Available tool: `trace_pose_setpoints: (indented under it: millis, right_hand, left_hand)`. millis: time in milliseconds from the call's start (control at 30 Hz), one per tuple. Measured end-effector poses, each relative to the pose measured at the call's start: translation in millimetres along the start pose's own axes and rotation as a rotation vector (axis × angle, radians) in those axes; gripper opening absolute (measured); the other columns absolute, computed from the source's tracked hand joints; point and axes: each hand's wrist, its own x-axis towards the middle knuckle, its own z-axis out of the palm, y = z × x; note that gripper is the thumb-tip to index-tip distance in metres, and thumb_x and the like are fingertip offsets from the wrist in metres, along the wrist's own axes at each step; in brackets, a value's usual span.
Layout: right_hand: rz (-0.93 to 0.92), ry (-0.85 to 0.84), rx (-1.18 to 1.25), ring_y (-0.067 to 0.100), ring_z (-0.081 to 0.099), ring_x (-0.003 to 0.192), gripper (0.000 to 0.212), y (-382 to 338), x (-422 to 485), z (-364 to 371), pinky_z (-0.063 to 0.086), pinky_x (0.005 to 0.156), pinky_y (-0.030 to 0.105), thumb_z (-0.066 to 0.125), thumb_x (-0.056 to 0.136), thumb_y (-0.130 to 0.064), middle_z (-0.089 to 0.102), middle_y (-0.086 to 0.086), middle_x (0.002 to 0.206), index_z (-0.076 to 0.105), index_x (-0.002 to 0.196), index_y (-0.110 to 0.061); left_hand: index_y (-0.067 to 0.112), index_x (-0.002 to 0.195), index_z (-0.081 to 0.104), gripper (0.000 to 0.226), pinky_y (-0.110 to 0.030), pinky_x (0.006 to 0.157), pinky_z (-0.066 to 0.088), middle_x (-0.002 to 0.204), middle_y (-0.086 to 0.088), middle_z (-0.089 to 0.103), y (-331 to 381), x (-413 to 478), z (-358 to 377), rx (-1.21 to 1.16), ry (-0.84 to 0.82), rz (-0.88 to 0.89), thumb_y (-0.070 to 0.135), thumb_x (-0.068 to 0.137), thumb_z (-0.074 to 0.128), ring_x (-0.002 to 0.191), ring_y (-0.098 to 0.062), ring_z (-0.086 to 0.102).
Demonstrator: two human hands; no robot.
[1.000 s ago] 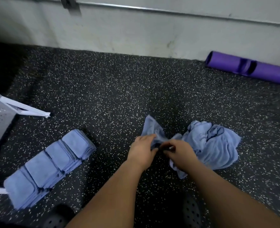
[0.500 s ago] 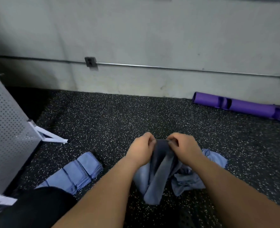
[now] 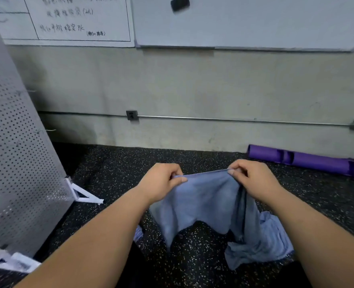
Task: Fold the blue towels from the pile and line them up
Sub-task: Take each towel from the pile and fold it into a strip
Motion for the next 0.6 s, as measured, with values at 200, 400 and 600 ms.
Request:
trace_pose_setpoints:
  millis: [200,400,600]
  right_hand:
    - [0.029,0.063,-0.183,0.005,0.062,0.075,0.011,4,1,-4,0.053,0.071,0.035,0.068,0.1,-0.036,0.067,-0.02,0.076,0.069,0.089,-0.036]
    - [0.089,-0.019,-0.332,0.014,0.059,0.078,0.017,29,2,3,0.05,0.07,0.039,0.056,0.106,-0.034,0.062,-0.017,0.081,0.057,0.09,-0.037]
    - [0.176,-0.076,-0.335,0.018,0.059,0.078,0.018,36,9,15,0.051,0.071,0.041,0.055,0.106,-0.03,0.062,-0.011,0.083,0.056,0.088,-0.033]
  left_hand:
    - [0.026,0.081,0.072,0.017,-0.02,0.062,0.043,0.072,0.013,0.068,-18,-19,-15,-0.038,0.09,-0.121,0.036,0.092,0.081,0.069,-0.004,0.059]
    - [0.028,0.08,0.073,0.016,-0.028,0.071,0.054,0.078,0.016,0.073,-35,-25,-27,-0.041,0.189,-0.234,0.035,0.092,0.081,0.077,-0.001,0.066]
    - [0.028,0.08,0.076,0.014,-0.023,0.07,0.047,0.078,0.017,0.073,-39,-16,-29,-0.203,0.394,-0.348,0.033,0.093,0.08,0.078,-0.001,0.066]
